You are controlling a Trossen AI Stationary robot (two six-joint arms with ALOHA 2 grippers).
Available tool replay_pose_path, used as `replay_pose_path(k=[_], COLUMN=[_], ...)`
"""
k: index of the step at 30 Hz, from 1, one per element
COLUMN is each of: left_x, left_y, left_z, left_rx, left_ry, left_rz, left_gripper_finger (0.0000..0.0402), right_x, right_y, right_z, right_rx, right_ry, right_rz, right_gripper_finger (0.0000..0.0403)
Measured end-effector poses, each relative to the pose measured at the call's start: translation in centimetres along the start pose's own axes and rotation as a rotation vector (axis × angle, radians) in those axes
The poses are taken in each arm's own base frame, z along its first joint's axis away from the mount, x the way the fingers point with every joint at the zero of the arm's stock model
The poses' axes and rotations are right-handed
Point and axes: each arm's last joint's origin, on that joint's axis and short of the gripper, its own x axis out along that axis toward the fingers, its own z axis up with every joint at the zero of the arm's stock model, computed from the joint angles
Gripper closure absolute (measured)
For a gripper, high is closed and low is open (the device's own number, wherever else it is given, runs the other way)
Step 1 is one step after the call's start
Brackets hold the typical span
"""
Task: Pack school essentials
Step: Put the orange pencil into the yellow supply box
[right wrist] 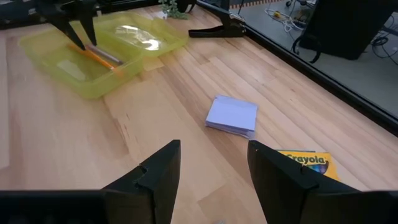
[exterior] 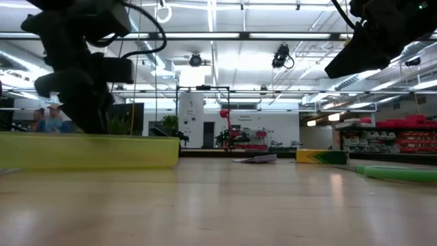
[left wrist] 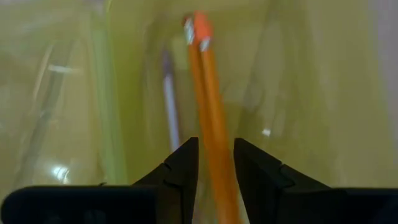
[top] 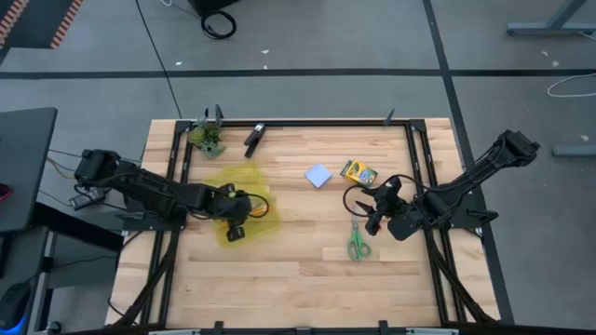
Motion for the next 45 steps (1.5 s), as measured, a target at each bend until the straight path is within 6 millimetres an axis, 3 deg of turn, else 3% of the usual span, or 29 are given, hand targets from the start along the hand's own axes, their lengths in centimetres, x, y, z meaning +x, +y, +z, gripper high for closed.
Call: replay_pose_path(k=[10, 24, 36, 41, 45], left_x=[0.0, 0.0, 0.0, 0.0, 0.0], left_y=[0.1, 0.0, -0.5, -0.5, -0.4], left_z=[-0.5, -0.5, 0.7, 0.7, 0.6], left_rx=[-0.003, 0.006, -0.038, -0.038, -0.036], left_ry=[0.063, 0.063, -0.058, -0.058, -0.049], left_rz=[-0.027, -0.032, -0.083, -0.083, -0.079], left_gripper_finger=[0.0296, 0.0369, 0.0363, 0.0377, 0.0365], right_x=[0.0, 0.0, 0.0, 0.0, 0.0], right_y=[0.0, 0.0, 0.0, 0.0, 0.0], right_z=[0.0, 0.0, 0.0, 0.0, 0.0], right_rx=[0.000, -0.004, -0.004, -0.002, -0.002], right_ry=[-0.002, -0.005, -0.006, -0.006, -0.006], right_rz=[-0.002, -0.005, -0.004, -0.003, -0.003], right_gripper_finger=[0.0209, 0.0209, 0.0209, 0.0209, 0.0209])
